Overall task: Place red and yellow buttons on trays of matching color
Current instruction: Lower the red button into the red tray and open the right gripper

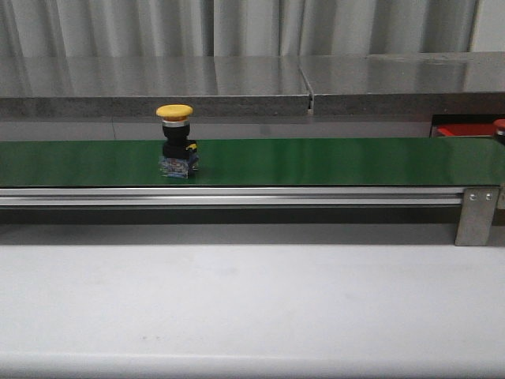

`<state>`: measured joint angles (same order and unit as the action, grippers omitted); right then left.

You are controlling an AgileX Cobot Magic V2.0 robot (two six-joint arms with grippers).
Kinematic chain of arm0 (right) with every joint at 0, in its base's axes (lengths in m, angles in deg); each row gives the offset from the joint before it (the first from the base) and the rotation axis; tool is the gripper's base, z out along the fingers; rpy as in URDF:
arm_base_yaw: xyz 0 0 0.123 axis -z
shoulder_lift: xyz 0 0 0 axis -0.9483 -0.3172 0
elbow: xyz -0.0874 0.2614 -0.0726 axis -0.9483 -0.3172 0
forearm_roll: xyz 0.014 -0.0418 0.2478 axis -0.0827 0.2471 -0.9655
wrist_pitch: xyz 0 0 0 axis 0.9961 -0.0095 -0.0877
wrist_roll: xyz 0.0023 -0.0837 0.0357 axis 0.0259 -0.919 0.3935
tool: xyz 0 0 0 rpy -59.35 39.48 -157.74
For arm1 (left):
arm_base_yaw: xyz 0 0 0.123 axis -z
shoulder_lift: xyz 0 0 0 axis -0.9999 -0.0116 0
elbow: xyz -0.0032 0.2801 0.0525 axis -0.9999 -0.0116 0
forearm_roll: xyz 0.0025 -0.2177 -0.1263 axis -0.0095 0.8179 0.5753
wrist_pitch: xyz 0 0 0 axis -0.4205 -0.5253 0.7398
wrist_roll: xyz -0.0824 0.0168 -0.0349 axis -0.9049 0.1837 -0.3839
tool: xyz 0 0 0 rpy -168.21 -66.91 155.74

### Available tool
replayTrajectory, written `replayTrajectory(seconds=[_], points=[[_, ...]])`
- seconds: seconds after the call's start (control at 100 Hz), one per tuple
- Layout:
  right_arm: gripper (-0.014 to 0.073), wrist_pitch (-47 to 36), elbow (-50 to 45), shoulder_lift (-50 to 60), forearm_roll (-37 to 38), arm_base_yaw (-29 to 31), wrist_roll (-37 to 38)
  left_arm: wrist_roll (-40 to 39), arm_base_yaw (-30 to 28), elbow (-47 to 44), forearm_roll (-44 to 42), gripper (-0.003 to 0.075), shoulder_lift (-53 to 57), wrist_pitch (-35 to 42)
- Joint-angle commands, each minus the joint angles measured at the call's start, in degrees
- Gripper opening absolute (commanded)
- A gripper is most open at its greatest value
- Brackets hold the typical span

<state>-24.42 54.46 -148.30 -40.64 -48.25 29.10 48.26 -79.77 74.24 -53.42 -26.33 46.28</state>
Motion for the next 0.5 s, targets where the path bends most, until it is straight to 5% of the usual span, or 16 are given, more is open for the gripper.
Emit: replayTrajectory(seconds=[0.0,0.49], points=[[0.0530,-1.86,1.47,5.30,-0.80,0.11,-0.15,-0.34,0.43,1.52,0.89,-0.0020,-0.36,3.75],[0.0530,-3.04,-13.57,22.56,0.55,-1.54,-2.98,-0.34,0.43,1.52,0.89,-0.0020,-0.36,3.75]])
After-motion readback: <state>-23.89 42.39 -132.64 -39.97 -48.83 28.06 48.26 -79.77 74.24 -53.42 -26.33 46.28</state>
